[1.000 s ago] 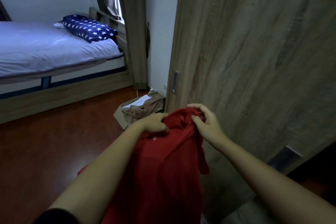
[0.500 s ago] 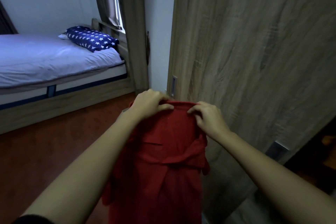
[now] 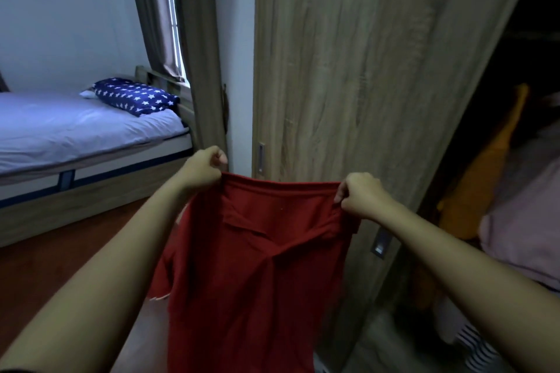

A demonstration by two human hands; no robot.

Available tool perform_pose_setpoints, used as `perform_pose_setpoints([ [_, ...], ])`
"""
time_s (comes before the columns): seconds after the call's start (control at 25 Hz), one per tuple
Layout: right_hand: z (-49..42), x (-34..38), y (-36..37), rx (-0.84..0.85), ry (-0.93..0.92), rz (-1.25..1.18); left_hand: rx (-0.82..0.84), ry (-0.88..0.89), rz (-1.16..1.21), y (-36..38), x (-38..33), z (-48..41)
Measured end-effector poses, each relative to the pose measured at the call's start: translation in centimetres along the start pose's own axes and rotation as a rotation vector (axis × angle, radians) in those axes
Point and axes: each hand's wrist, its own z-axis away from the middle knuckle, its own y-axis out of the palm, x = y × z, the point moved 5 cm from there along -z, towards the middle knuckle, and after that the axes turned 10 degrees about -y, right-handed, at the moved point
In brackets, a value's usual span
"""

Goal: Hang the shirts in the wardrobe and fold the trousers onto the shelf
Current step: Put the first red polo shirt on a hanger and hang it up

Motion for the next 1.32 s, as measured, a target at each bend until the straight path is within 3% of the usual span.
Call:
perform_pose_setpoints([
  [0.12, 4.5, -1.5, -5.0, -0.159, 0.105, 0.020, 0.183, 0.123, 0.141, -1.3, -6.2, 5.3],
  [0.2, 8.2, -2.7, -9.0, -0.248, 0.147, -0.031, 0.208, 0.232, 0.323, -2.1, -10.2, 8.7],
  [0.24, 10.1, -3.1, -10.8, -0.273, 0.157, -0.062, 0.160, 0.278, 0.303, -2.0, -11.5, 9.8],
  [0.36, 15.3, -3.9, -13.9, -0.269, 0.154, -0.049, -0.090, 0.381, -0.165, 0.6, -13.9, 11.8],
  [0.48, 20.0, -5.9, -14.9, -0.263, 0.171, -0.020, -0.338, 0.317, -0.134, 2.6, -17.5, 14.1],
  [0.52, 21.6, -7.0, -15.5, -0.287, 0.191, -0.015, -0.341, 0.307, -0.144, 3.7, -19.0, 14.8],
  [0.64, 25.7, -10.1, -16.9, -0.327, 0.274, 0.006, -0.137, 0.300, -0.279, 8.2, -21.9, 15.5],
  [0.76, 28.7, -12.7, -18.2, -0.382, 0.351, -0.013, -0.056, 0.332, -0.142, 10.5, -24.5, 15.4],
  [1.0, 34.0, -17.3, -21.0, -0.454, 0.485, -0.021, 0.329, 0.609, -0.061, 17.6, -31.7, 15.9],
  [1.2, 36.8, -20.5, -22.4, -0.494, 0.613, 0.027, 0.698, 0.738, -0.022, 24.8, -35.3, 16.6],
  [1.24, 36.8, -21.0, -22.9, -0.493, 0.616, 0.059, 0.735, 0.746, 0.040, 26.0, -36.5, 16.9],
  [1.32, 36.4, -21.8, -23.6, -0.470, 0.594, 0.132, 0.648, 0.798, 0.164, 27.9, -39.7, 17.5],
])
